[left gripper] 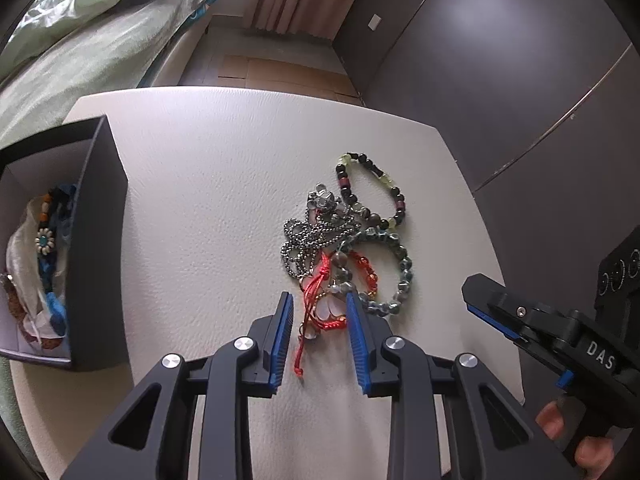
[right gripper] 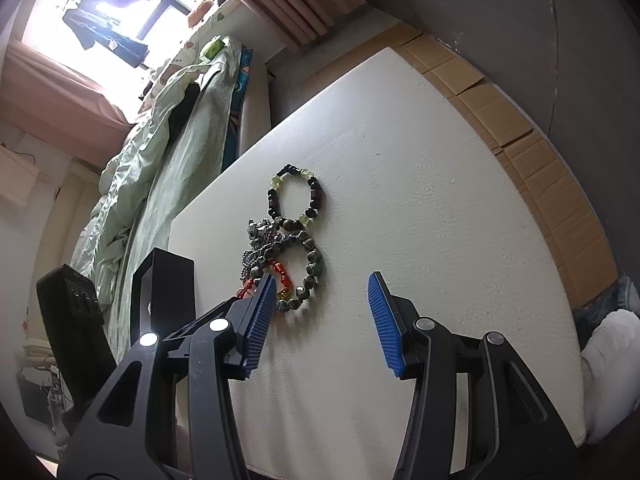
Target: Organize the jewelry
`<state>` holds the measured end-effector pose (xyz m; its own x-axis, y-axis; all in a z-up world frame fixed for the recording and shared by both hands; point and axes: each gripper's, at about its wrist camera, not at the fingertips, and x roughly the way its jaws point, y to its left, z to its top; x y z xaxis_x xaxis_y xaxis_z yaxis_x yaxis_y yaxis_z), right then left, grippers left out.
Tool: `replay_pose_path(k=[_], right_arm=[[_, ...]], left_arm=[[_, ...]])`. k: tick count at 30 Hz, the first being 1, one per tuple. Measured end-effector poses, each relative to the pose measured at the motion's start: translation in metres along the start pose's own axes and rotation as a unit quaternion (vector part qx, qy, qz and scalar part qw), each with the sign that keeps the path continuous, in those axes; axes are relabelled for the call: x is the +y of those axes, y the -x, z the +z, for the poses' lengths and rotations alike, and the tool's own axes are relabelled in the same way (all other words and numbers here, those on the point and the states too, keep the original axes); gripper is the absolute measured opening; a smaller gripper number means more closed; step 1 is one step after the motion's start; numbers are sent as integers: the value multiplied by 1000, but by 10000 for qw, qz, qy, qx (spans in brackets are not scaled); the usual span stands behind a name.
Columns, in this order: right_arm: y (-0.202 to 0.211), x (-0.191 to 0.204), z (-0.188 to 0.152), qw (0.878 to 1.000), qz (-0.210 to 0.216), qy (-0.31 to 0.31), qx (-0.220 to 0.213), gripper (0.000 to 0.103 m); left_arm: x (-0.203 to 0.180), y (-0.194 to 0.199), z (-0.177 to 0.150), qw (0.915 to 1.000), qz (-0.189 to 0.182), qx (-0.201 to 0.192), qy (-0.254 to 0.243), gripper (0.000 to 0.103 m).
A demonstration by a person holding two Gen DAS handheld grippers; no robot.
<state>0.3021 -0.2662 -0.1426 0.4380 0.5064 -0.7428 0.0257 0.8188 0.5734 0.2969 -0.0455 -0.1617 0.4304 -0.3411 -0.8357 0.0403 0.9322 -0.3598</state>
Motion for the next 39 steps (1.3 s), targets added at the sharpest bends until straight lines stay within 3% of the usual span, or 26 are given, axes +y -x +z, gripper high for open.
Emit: replay_pose_path(k=[3,6,21,26,30,33,39], right_arm=[[-5,2,2,10000,-10,20,53,49],[-10,5,4,9999,-46,62,97,49],[-39,33,7,9969,-415,600,293,42],[-51,45,4,9911,-902,939,287,42],[-56,55,-1,9824,-1341,1288,165,30],[-58,53,-3,9793,-1461,1398,127,9],[-50,41,-2,9882,-1038,1107,183,9]], left_arm=[[5,-3,-2,9999,-109,19,100,6],[7,1,-1,9998,-138,-79,94,2],[1,42,9,9986,-279,-457,10,0],[9,46,7,9989,-227,-406,35,0],[16,36,5,9998,27,-180,77,0],[21,32,0,9998,138,-100,125,0],[20,47,0,9996,15,-276,33,0]])
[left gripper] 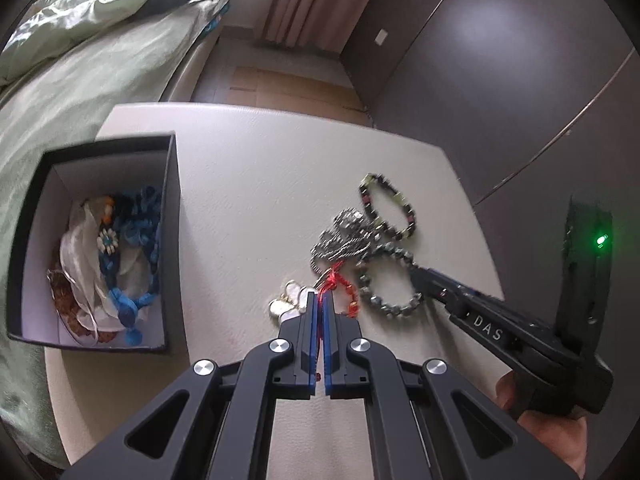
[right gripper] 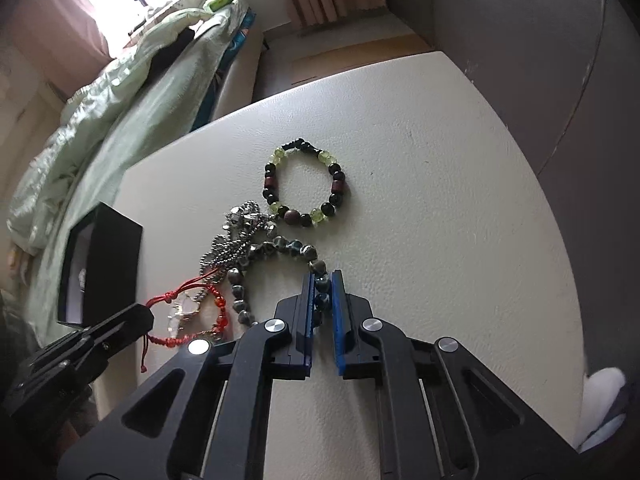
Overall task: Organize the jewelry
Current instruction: 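Carry the red bracelet with the left tool while the right tool carries the grey strand to the box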
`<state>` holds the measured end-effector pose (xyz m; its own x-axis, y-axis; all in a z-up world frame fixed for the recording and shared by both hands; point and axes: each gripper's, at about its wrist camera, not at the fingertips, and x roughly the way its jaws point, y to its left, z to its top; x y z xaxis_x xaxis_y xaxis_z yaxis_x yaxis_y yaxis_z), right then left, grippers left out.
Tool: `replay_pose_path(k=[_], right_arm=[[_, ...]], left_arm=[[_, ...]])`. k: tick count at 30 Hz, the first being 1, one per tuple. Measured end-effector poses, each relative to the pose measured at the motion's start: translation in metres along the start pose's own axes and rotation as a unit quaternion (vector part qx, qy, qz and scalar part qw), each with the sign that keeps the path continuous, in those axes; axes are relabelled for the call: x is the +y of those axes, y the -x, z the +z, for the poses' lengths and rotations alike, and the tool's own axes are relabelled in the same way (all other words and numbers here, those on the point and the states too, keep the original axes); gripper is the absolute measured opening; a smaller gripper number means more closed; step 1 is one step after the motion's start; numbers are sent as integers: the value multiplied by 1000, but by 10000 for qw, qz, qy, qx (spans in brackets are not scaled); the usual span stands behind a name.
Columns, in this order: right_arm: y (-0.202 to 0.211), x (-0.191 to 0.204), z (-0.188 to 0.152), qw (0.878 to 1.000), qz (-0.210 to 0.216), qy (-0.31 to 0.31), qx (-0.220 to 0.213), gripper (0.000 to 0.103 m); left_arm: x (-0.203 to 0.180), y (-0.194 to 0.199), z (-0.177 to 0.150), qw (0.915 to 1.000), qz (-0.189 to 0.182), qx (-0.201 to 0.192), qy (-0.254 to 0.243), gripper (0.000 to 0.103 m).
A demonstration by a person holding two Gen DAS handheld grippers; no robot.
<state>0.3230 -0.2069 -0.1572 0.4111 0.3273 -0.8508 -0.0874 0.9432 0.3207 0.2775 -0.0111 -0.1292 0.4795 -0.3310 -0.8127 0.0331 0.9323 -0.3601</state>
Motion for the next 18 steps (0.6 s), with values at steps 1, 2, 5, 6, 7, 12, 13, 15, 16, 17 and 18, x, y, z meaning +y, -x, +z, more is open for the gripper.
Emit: replay_pose_path(k=[1,2,5,6,7,12,13,15,16,17,18], right_arm=[[3,-1,1,9999,93,-35,-56,9],[8,-2,1,9997,179,-57,-132,9],[20,-2,1,9986,405,-69,-320,9],[24,-2,0,9981,491,-79,-368,9],[27,-2,0,9976,544,-81,-411,9],[46,3,0,9939,801,-57,-759,9],[49,4,0,9928,863,-53,-832,9],[55,5,1,9906,991,-60,-940,9],[58,6,1,9893,1067,-70,-997,9],[60,6,1,9882,1125,-71,-1041,9],[63,8,1,9864,1213,-68,-1104,9]], left_arm=[[-1,5,2,10000,-40,-52,-20,0],[-3,9,4,9999,-63,-86,-35,0],[-10,25,11,9996,-120,-234,-127,0],[-13,31,14,9993,-134,-289,-177,0],[-15,37,16,9990,-147,-343,-226,0],[-22,62,24,9975,-110,-585,-370,0],[-22,67,26,9972,-97,-635,-378,0],[-21,76,28,9966,-64,-723,-395,0],[-20,81,29,9961,-29,-777,-405,0],[-19,86,29,9958,-3,-820,-408,0],[-17,91,30,9954,27,-869,-409,0]])
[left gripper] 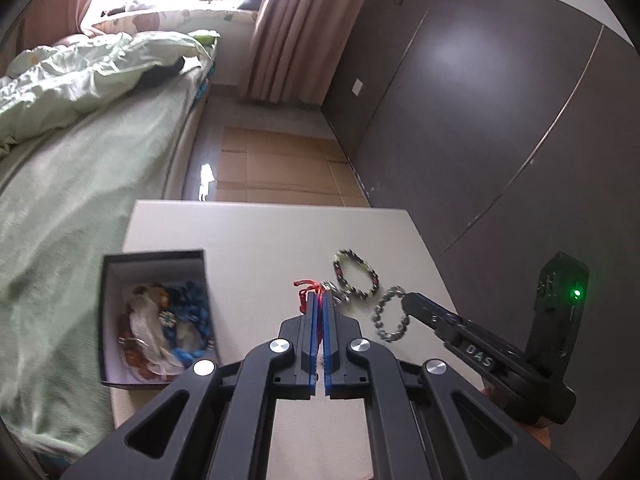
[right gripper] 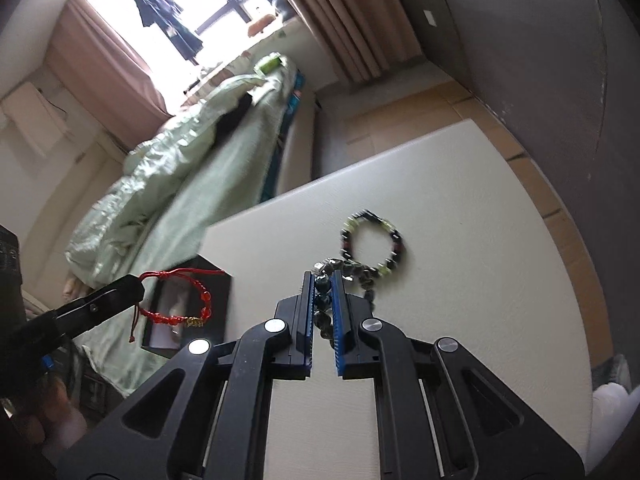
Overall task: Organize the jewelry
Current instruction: 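Carry the red bracelet with the left tool while the right tool carries the grey strand to the box, then open both tools above the black box to drop both items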
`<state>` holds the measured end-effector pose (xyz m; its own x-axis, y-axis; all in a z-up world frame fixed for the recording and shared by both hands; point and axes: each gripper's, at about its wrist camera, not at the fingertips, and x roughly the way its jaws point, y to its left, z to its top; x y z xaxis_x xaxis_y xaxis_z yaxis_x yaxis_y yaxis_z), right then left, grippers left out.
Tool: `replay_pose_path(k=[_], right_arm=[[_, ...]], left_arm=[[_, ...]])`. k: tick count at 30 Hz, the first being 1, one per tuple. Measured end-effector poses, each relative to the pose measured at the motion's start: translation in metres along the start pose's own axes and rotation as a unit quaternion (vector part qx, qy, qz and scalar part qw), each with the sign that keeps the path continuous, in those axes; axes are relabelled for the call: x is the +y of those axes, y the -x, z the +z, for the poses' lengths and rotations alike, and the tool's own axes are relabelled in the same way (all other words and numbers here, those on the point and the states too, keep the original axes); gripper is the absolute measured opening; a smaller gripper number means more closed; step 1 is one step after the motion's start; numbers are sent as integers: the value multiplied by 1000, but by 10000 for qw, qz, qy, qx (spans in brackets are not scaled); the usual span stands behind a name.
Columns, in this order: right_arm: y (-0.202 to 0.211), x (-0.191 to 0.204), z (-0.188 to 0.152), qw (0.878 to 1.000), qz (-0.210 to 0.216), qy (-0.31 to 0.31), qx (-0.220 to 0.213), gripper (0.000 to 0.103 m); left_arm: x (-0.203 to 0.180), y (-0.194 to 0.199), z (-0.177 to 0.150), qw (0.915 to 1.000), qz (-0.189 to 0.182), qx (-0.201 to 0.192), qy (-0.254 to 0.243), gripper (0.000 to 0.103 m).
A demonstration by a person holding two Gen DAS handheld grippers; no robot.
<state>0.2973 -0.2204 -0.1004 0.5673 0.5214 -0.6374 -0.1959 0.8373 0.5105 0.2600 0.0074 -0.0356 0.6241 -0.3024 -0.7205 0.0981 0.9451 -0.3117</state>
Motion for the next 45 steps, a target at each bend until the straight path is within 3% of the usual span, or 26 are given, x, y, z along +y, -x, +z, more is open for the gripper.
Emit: replay_pose_path(k=[8,18,20,22,24,45], right_arm=[[12,31,1,9969,681,152,-375,9],[-6,73,-9,9937,1021,378,-255,9],[-8,82,-11,9925,1105,449,-250,9],[-9,89,-13,9913,1183,519,-256,9],[-11,100,-14,9894,1284,617,-266,9],[-54,169,-30,9751,1967,986,273,9]], left_arm=[[33,27,5,9993,275,-225,134,0],[79,29,-3,9970,657,-94,409,1],[87,26,-6,9957,802,-7,468,8],[96,28,-10,9949,807,-63,608,30],[105,34,-14,9937,852,-179,700,43],[153,79,-41,9873,1122,-324,1079,51]])
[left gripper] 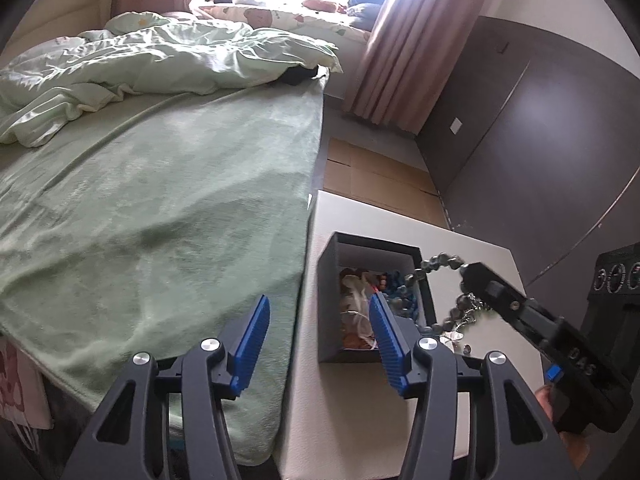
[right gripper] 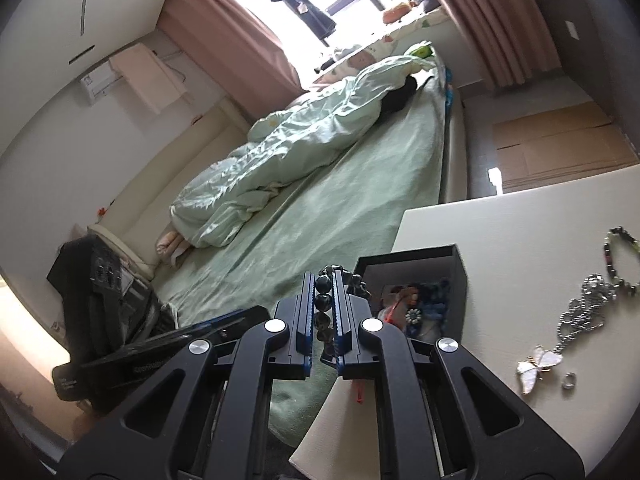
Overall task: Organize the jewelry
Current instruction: 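Open both tools above the black box to drop both items, then move the left tool to the white butterfly pendant and close on it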
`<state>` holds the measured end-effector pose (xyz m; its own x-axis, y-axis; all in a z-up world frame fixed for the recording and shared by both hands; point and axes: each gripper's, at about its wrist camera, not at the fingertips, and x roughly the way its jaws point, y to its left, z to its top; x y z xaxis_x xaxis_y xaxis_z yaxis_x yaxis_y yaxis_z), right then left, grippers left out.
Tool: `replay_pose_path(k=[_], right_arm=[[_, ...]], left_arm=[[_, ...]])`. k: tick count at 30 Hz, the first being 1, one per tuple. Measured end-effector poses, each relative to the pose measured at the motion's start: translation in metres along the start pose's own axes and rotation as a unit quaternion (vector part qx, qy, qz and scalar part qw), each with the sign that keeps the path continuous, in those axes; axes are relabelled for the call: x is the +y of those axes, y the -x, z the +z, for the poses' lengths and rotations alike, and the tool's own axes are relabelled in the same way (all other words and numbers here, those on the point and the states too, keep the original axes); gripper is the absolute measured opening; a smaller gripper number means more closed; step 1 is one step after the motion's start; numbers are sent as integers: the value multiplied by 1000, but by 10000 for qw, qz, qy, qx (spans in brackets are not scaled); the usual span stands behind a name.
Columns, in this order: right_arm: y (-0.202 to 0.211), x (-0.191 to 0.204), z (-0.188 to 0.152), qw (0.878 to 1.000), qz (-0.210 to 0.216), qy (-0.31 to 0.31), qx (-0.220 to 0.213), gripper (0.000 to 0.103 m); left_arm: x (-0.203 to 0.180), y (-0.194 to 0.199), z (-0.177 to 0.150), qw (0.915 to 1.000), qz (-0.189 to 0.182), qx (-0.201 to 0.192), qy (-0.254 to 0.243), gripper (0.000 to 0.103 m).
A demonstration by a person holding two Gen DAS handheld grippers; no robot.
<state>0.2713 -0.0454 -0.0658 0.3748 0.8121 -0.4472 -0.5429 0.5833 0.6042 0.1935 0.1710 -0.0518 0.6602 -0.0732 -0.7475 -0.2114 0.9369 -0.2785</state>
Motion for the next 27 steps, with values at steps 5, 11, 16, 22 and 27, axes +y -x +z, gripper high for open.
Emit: replay_pose_path(k=[5,11,16,22,27], right_arm=[[-17,-16,-7,9957,-829,-89,406,39],[22,-33,-6,9948,-987,-231,-95,69],[43,-54,-4,9921,-1171,-423,-178,69],[70,-79,-3,9892,-1321,-608,-177,69],[88,-93,-3,9876,-1422,-649,-130,69]], left_arm=[[7,3,-1,10000,33,2,71,52],[1,-2,-5,10000,-19,57,56,52],[-14,-5,-8,10000,-89,26,-13,67],[-38,-11,-8,9998,-167,21,-123,77],[-55,-15,-8,9996,-235,-21,-181,83]])
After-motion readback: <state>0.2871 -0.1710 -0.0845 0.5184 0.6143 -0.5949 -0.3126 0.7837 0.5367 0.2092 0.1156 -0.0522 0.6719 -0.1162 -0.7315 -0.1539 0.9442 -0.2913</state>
